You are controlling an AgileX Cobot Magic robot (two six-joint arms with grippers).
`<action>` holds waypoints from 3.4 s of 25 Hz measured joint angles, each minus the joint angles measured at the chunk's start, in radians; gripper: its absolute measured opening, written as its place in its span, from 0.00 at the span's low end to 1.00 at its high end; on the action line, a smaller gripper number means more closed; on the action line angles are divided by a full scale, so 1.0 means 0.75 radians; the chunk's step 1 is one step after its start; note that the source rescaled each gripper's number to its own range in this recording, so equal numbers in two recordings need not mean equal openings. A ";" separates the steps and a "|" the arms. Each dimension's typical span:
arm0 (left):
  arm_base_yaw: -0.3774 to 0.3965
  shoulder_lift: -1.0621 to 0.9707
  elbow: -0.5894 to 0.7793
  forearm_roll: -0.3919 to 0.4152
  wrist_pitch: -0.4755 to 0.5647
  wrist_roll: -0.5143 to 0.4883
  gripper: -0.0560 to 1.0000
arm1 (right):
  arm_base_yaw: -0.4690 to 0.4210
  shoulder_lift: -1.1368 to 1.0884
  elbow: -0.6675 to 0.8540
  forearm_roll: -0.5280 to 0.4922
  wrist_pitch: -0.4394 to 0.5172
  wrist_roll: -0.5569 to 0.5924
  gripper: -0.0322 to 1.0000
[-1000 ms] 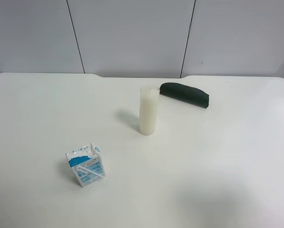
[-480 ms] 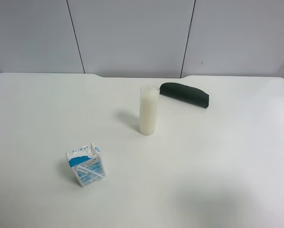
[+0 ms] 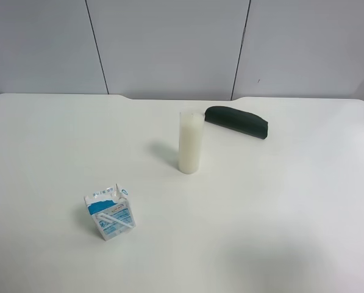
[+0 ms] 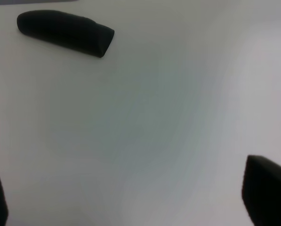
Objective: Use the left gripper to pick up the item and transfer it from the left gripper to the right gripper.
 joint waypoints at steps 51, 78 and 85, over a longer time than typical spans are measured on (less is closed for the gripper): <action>-0.989 1.531 -0.299 0.050 -0.233 0.285 1.00 | 0.000 0.000 0.000 0.000 0.000 0.000 1.00; -0.989 1.889 -0.299 0.043 -0.403 0.288 0.75 | 0.000 0.000 0.000 0.000 0.000 0.000 1.00; -0.989 1.891 -0.299 0.043 -0.436 0.288 0.06 | 0.000 0.000 0.000 0.000 0.000 0.000 1.00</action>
